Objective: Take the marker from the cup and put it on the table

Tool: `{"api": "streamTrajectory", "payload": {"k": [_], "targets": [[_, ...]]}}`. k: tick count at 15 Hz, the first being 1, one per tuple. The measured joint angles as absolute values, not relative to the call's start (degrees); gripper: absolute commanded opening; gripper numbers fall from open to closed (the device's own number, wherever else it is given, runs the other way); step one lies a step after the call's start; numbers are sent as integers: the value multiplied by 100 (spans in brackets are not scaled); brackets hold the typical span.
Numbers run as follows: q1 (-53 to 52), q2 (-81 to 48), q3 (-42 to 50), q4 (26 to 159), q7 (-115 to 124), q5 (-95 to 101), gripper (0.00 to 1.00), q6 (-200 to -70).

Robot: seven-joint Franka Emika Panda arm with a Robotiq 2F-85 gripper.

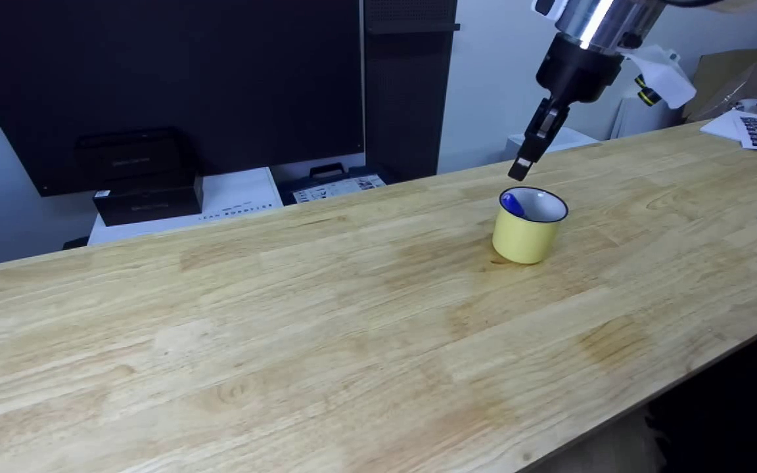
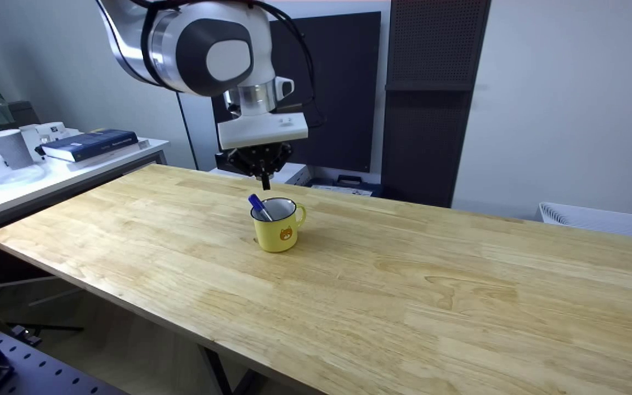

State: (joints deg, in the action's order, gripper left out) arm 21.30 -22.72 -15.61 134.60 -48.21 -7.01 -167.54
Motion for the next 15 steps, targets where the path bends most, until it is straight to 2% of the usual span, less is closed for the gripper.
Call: {"api": "streamTrajectory", "payload": {"k": [3, 4, 5, 6, 15], "targets": [[2424, -2033, -1750, 13555, -5041, -982, 0, -16879], [2505, -1941, -1804, 13579, -5117, -1078, 25, -16892], [2568, -1858, -1844, 13600, -5195, -1173, 26, -16892], [2603, -1793, -1866, 13616, -5274, -1261, 32, -16885], [2229, -1887, -1792, 13646, -5542, -1403, 93, -16516]]}}
